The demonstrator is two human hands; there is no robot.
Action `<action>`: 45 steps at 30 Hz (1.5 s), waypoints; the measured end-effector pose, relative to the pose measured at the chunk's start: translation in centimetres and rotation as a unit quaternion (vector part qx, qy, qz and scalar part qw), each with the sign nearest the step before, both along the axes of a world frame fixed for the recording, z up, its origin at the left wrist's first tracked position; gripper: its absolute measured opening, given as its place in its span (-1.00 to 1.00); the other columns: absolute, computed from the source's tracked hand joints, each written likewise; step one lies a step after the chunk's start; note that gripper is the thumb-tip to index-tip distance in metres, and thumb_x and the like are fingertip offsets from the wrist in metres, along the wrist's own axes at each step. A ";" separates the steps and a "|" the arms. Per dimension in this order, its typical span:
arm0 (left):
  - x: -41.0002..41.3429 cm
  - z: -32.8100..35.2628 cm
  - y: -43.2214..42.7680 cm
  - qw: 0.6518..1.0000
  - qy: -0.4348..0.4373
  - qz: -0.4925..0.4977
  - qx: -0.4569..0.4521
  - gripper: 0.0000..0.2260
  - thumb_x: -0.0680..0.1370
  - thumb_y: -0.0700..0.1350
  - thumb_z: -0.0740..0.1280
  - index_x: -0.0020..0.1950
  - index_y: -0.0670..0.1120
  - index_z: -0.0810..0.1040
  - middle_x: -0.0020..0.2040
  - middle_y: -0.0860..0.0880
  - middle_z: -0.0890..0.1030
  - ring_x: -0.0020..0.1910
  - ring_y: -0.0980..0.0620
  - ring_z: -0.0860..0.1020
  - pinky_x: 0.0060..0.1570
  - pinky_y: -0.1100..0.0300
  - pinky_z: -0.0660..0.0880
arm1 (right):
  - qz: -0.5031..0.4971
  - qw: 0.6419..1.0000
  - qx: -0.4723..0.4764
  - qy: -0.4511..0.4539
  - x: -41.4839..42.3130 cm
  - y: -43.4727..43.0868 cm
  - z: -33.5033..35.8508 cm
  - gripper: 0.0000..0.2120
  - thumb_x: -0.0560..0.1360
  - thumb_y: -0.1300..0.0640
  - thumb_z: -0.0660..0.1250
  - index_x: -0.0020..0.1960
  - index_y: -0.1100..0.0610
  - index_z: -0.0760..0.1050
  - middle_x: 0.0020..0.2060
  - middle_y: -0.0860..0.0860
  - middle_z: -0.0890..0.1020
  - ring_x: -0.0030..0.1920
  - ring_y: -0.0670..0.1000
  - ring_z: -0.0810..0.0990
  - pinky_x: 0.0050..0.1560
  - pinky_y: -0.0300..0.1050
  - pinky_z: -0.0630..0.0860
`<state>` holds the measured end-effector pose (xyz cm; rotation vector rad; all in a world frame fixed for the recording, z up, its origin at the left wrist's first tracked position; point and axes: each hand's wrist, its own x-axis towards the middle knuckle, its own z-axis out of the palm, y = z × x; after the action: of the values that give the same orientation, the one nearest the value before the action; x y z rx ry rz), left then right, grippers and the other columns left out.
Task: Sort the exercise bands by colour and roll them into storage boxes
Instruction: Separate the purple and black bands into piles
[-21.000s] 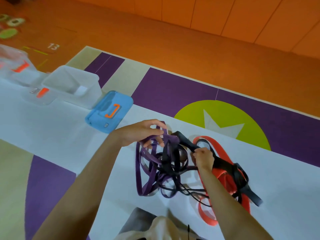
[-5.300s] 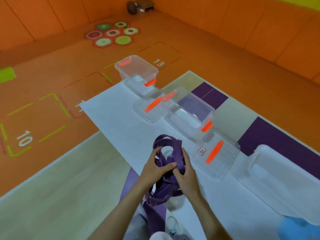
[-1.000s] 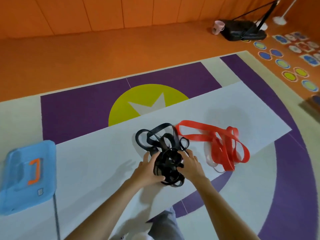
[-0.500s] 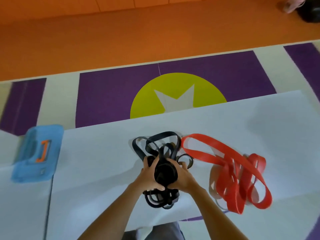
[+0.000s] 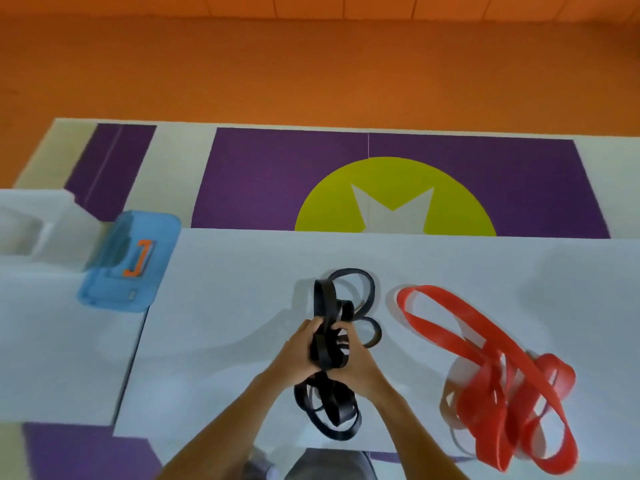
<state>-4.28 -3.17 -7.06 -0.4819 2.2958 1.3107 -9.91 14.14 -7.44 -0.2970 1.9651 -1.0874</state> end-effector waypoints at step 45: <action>55.1 19.0 -65.4 0.804 0.264 0.487 -0.216 -0.40 0.47 -0.19 0.34 0.53 0.00 0.38 0.10 -0.04 0.41 0.07 0.01 0.47 0.09 0.25 0.47 | 0.479 0.836 -0.257 0.072 42.2 -80.4 20.5 -0.43 0.49 0.19 0.53 0.33 -0.16 0.34 0.21 -0.08 0.59 0.21 -0.12 0.64 0.17 -0.16 0.62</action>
<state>50.82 -68.55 11.89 -1.8588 2.9563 1.4175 32.28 -66.27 13.05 -1.5057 1.2689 -0.8637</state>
